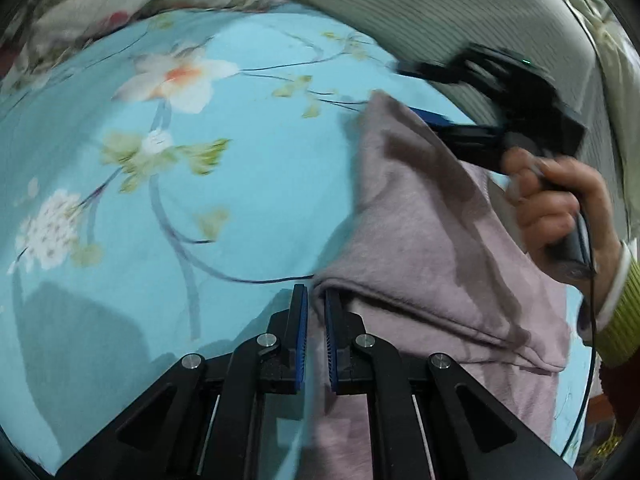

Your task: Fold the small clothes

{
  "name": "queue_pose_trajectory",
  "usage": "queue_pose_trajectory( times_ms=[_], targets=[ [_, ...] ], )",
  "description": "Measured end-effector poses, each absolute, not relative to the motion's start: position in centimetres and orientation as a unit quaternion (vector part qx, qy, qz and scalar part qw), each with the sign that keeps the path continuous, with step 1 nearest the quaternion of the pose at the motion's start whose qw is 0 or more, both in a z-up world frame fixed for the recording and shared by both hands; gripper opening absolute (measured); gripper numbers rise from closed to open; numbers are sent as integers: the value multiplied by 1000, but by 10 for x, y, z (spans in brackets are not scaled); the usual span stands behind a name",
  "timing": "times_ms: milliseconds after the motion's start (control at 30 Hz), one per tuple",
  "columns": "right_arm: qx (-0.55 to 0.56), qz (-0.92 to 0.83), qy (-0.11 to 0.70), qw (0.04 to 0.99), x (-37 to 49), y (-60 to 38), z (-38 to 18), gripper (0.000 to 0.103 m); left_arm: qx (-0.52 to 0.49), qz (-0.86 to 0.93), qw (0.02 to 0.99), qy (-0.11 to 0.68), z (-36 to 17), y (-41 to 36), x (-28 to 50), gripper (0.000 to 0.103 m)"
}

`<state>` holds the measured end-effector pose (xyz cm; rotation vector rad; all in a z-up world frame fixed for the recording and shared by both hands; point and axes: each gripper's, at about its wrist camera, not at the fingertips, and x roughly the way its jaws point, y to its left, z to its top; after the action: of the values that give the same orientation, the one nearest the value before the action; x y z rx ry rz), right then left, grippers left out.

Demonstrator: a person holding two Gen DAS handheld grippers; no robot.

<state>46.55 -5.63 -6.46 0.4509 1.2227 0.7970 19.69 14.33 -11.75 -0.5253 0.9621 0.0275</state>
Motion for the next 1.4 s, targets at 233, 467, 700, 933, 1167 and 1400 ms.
queue_pose_trajectory(
  times_ms=[233,467,700,933,1167,1400],
  targets=[
    [193,308,523,771,380,-138,-43,52,-281,0,854,438,-90,163,188,7],
    [231,215,531,786,287,-217,-57,52,-242,-44,856,454,-75,130,224,41],
    [224,50,488,842,225,-319,-44,52,-220,-66,826,515,-106,116,268,60],
    [225,-52,464,856,214,-398,-37,52,-131,-69,828,541,-113,103,254,29],
    [193,-36,493,847,238,-384,-61,41,-130,-80,860,487,-68,93,250,27],
    [153,-29,450,879,231,-373,-33,12,-110,-131,830,532,-98,65,261,22]
  ],
)
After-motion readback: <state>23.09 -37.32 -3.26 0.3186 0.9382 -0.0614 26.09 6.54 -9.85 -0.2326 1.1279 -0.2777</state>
